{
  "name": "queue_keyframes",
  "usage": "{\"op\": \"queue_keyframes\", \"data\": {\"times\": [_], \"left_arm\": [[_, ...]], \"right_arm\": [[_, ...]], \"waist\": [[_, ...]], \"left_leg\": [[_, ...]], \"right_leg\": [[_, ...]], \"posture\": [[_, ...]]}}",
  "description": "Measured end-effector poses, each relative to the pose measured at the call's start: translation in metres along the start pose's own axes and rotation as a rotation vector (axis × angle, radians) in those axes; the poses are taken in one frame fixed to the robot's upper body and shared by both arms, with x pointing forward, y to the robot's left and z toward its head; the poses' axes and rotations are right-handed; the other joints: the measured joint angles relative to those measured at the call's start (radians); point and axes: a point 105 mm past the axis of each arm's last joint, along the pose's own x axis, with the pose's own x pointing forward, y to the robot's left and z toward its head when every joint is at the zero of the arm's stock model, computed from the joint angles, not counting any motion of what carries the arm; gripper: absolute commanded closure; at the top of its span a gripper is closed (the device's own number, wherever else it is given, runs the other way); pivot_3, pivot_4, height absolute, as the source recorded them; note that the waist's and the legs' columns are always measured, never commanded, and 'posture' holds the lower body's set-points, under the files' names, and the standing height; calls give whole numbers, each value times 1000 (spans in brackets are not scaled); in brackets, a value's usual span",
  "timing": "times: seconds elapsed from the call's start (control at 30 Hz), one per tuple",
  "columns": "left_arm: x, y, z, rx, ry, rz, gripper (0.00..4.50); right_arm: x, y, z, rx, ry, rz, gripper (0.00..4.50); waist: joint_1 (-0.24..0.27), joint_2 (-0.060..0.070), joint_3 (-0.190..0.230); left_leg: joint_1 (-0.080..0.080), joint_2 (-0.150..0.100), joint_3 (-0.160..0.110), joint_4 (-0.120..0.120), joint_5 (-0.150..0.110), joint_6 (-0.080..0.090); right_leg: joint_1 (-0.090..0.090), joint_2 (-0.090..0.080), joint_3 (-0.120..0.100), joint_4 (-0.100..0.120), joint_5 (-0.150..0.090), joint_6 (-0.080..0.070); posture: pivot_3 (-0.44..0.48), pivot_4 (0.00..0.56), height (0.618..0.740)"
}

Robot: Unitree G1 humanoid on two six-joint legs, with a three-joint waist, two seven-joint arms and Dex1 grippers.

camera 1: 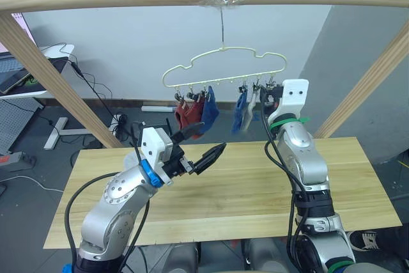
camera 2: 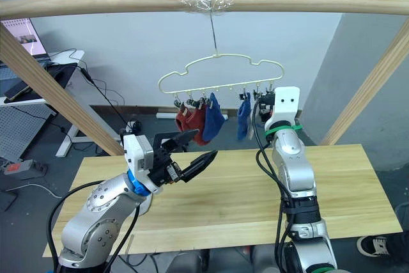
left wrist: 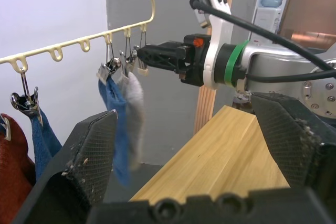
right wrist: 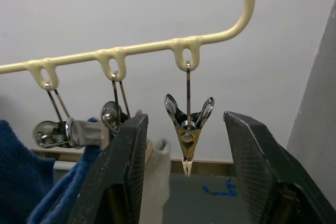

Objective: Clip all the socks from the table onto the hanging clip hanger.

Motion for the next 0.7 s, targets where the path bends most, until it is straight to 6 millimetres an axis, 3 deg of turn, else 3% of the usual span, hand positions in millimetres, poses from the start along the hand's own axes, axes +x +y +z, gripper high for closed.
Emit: {"op": "queue_keyframes", "data": {"times": [0.63,0.7], "left_arm": [[0,-1,6,28,-7,1,0],[0,-1,6,30,-4,0,0]], "right_arm": [[12,-3,4,62,-18,-23,2115],[12,-2,1,79,-8,-23,2692]], "waist": [[2,0,0],[2,0,0]], "left_leg": [[0,0,0,0,0,0],[0,0,0,0,0,0]], "right_leg": [[0,0,0,0,0,0],[0,0,0,1,0,0]], "posture": [[18,164,740],[20,163,740]]}}
